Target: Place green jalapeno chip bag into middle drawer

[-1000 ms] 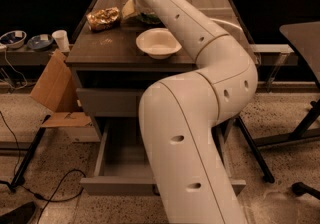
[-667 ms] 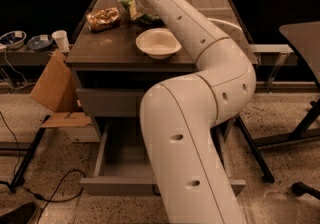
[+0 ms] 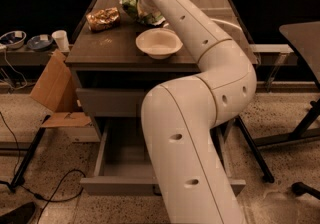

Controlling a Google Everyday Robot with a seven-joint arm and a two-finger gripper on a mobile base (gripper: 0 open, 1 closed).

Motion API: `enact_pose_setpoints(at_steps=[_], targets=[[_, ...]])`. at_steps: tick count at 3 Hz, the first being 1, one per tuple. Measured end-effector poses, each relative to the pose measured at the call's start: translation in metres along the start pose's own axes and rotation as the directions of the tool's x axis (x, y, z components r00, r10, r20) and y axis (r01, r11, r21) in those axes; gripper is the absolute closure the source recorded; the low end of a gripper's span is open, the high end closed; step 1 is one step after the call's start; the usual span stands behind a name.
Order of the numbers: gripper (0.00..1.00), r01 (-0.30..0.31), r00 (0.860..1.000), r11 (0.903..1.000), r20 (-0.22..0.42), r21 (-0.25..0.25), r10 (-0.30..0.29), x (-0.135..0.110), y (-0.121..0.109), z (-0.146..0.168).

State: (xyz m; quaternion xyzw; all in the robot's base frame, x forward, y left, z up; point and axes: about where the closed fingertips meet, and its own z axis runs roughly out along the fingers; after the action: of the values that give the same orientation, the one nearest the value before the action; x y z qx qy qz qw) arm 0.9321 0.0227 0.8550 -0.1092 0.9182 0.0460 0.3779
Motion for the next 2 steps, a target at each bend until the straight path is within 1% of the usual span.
enact_pose_setpoints(at_steps=[1,2], targets=[[1.0,-0.041,0.999,0.999,0.035,0.018,0.04,-0.012,-0.018,-0.019],[1.0,-0.077,0.993,0.996,0.095,0.045,0.073,-0.03,-0.041,-0.051]])
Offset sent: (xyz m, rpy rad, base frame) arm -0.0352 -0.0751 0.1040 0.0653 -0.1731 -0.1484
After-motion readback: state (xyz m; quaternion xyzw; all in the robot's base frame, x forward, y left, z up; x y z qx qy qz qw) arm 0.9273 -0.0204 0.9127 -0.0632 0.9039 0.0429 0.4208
